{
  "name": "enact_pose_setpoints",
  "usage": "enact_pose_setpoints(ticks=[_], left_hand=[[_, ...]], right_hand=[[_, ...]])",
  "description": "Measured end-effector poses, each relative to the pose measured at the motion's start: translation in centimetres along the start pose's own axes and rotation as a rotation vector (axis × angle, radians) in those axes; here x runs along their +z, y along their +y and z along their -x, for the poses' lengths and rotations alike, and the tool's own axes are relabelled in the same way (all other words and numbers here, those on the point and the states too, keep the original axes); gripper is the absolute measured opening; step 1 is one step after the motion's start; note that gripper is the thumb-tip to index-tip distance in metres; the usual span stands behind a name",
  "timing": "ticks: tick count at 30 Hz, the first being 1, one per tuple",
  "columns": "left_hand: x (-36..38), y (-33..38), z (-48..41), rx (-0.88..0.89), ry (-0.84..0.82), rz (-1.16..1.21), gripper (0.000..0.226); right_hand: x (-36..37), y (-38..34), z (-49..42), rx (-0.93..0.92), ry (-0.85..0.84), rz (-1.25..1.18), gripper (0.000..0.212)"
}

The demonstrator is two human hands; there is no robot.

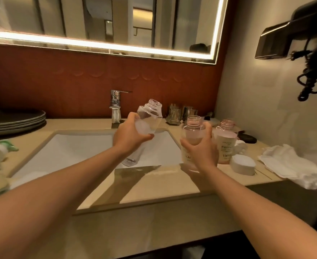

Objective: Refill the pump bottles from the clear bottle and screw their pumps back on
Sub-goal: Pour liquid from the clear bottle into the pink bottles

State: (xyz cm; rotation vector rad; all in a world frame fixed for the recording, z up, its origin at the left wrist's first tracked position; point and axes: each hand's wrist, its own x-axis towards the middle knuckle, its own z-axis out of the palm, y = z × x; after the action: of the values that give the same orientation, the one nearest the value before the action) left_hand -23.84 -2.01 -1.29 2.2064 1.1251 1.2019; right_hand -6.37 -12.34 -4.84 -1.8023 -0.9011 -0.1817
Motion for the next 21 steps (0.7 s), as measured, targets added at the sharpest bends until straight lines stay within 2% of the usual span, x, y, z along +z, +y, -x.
enact_pose_setpoints(ticks=[12,17,21], left_hand=[[0.3,2.4,1.7,0.187,-0.051,-0.194,0.064],[0.9,3.1,1.1,0.265,-0.042,-0.26,0.065],[0.9,3.3,0.6,0.302,-0.048,-0.304,0.066]], right_hand=[[-1.1,0.6,4.1,0.014,-0.13,-0.248,0.084],[-0.6,0.9,3.6,0.108,-0.135,-0.372,0.066],[-0.6,1.5,3.4,0.108,-0.144,-0.426,0.06]])
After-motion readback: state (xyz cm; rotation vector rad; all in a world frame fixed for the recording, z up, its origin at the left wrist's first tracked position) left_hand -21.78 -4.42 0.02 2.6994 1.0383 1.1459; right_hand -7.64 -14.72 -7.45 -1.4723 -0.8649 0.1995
